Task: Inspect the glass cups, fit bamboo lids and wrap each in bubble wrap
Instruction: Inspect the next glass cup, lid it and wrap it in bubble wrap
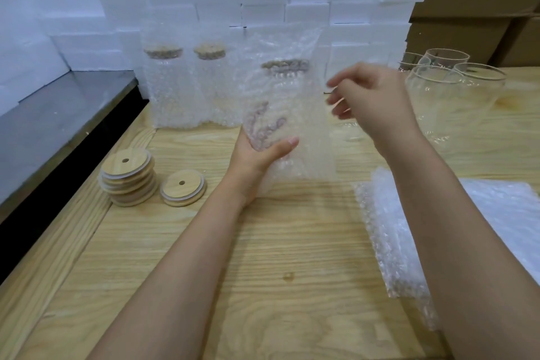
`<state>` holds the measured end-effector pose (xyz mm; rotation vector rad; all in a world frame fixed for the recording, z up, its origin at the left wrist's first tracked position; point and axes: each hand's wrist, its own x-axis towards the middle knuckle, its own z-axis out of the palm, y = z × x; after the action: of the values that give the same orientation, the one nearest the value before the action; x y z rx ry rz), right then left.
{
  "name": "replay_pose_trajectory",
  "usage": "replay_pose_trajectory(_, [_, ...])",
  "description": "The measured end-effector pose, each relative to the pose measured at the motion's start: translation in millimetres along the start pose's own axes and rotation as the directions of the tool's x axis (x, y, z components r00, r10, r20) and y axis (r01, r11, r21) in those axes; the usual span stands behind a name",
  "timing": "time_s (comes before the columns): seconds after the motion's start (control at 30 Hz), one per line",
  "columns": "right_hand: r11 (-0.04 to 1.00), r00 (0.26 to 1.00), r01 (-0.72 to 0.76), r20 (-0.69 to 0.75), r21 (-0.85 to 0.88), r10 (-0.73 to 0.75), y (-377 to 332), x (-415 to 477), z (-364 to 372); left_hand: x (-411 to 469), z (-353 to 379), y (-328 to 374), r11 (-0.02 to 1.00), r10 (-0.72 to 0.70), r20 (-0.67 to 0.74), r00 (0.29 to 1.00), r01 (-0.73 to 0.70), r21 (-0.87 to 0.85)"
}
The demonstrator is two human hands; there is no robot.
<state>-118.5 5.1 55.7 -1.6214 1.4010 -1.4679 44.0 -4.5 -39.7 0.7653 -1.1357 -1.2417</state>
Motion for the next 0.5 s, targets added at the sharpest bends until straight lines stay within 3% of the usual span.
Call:
replay_pose_trajectory(0.07, [0.996, 0.986, -0.028, 0.161, -0.084, 0.041, 0.0, -5.1, 10.4, 3.0, 0.2, -0.2, 0.998, 0.054, -0.088, 0.995, -0.05, 0.042])
replay_pose_trajectory(0.2, [0.994, 0.98, -0.046, 0.187, -0.102, 0.064, 4.9, -12.1, 32.4, 5.1, 0.9, 2.0, 0.968, 0.148, -0.221, 0.964, -0.096, 0.232])
replay_pose_trajectory(0.3, [0.996, 0.957, -0.086, 0.275, -0.031, 0.091, 14.0, -16.1, 47.0, 1.2, 6.8, 2.2, 0.894, 0.224, -0.147, 0.963, -0.143, 0.425])
replay_pose_trajectory(0.5, [0.965, 0.972, -0.18, 0.184, 0.192, 0.145, 38.5, -17.8, 55.7, -11.6, 8.4, -2.8, 0.709, 0.357, 0.071, 0.931, -0.32, 0.629])
